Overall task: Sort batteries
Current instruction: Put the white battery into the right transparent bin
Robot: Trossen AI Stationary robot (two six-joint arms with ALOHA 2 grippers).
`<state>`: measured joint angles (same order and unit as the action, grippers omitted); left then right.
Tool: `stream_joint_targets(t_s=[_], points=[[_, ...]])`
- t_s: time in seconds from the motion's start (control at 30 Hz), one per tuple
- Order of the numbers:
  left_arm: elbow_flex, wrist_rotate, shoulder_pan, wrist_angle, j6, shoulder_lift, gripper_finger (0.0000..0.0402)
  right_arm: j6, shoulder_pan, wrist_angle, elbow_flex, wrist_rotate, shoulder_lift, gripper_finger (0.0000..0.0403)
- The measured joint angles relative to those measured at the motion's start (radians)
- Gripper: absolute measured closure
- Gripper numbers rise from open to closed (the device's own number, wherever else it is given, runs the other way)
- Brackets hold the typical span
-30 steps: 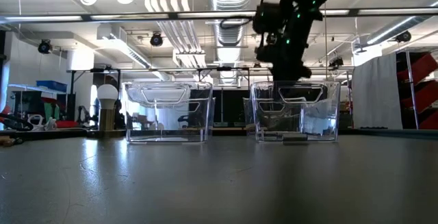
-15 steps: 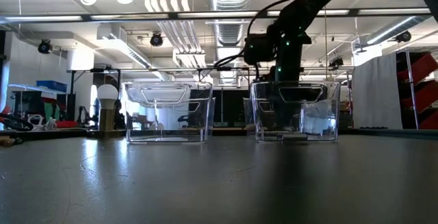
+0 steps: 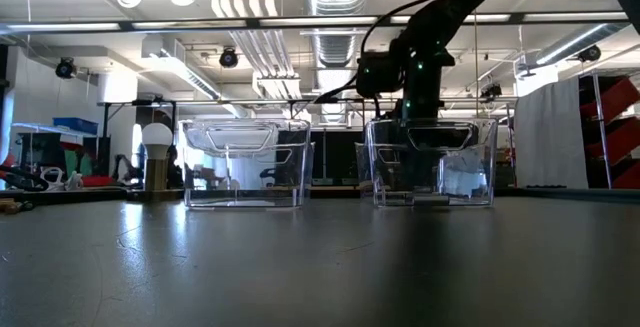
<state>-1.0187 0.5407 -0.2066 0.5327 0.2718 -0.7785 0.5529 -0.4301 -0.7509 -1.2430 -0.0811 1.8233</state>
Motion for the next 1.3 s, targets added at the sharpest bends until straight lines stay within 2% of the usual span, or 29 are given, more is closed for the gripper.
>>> stream_joint_targets(t_s=[0.23,0.33,0.5,0.63,0.73,0.87,0.93,1.03,1.17,1.3], points=[[0.000,0.000,0.000,0.002,-0.001,0.021,0.0325,-0.043,0.020,-0.079,-0.066,-0.002,-0.062,0.0268],[0.000,0.000,0.000,0.002,-0.010,0.031,0.0325,-0.103,0.063,-0.106,-0.104,-0.064,-0.137,0.0245],[0.000,0.000,0.000,-0.001,-0.022,0.035,0.0325,-0.279,0.206,-0.113,-0.113,-0.196,-0.288,0.0223],[0.000,0.001,0.000,-0.001,-0.027,0.034,0.0325,-0.381,0.334,-0.157,-0.073,-0.206,-0.401,0.0219],[0.000,0.001,0.000,-0.003,-0.029,0.034,0.0325,-0.296,0.414,-0.285,-0.032,-0.204,-0.471,0.0218],[0.000,0.002,0.000,-0.023,-0.063,0.034,0.0325,-0.098,0.495,-0.535,0.052,-0.198,-0.552,0.0218],[0.000,0.002,0.000,-0.027,-0.091,0.033,0.0325,0.029,0.516,-0.650,0.104,-0.161,-0.588,0.0219],[0.000,0.002,0.000,-0.034,-0.144,0.028,0.0325,0.187,0.517,-0.732,0.210,-0.024,-0.636,0.0225],[0.000,0.003,0.000,-0.064,-0.203,0.017,0.0325,0.332,0.531,-0.694,0.381,0.169,-0.689,0.0232],[0.000,0.004,0.000,-0.078,-0.210,0.010,0.0325,0.386,0.565,-0.633,0.506,0.268,-0.693,0.0235]])
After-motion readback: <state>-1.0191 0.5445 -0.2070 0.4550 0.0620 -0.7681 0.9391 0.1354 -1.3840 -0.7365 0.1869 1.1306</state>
